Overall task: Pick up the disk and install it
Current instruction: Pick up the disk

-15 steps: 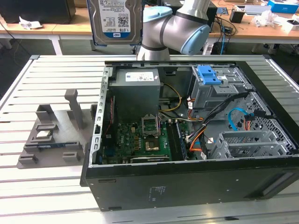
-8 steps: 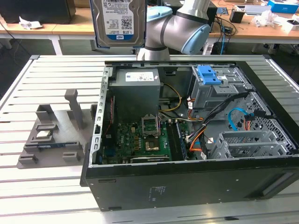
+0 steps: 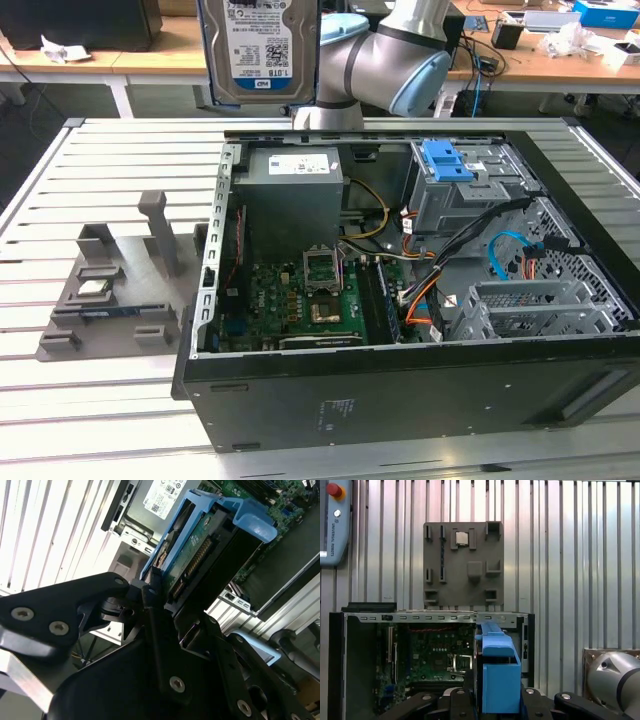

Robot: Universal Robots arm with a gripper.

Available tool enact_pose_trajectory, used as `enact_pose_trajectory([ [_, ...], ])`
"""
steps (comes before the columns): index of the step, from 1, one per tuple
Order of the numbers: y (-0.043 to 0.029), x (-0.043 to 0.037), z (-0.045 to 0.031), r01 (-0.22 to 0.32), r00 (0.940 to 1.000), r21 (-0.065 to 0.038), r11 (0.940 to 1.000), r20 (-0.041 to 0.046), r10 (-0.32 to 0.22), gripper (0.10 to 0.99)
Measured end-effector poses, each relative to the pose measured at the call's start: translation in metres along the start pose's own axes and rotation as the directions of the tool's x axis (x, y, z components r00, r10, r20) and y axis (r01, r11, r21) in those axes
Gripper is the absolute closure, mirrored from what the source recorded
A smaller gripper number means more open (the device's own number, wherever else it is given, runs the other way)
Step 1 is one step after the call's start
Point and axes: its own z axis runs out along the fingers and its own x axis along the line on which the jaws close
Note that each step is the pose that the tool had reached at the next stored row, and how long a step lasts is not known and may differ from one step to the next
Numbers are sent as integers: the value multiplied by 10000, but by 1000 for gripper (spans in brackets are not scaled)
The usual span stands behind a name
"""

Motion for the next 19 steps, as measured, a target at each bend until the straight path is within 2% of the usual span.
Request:
enact_pose_trajectory([
  [19, -174, 147, 36, -3, 10000, 0, 10000, -77, 3, 722],
])
